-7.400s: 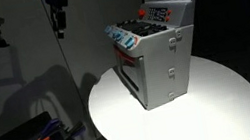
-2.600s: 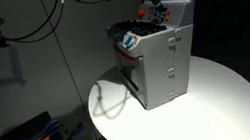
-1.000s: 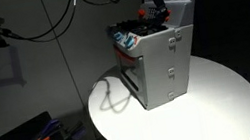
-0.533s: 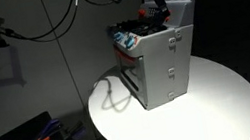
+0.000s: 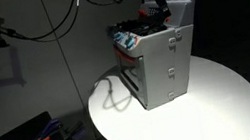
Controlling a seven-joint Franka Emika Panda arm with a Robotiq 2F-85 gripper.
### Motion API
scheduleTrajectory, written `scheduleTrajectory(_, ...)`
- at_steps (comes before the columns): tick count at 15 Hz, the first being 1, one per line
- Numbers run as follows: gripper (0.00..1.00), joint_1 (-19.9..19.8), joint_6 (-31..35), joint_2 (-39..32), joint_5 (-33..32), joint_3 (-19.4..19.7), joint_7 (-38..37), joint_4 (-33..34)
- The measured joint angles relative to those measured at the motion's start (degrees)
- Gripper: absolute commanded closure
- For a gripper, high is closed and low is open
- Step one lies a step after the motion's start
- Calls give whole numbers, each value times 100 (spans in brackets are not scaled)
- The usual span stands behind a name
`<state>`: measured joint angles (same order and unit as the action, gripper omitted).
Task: Press the top orange button on the microwave oven controlling panel of the stove
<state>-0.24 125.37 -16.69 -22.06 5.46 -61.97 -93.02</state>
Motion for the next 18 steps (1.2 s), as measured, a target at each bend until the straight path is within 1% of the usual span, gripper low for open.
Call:
scheduleTrajectory(10,0,66,-11,18,27,44,49,22)
scheduleTrajectory(14,0,130,-21,187,180,15,256,-49)
scheduleTrajectory(18,0,176,-92,508,358,-55,572,-294)
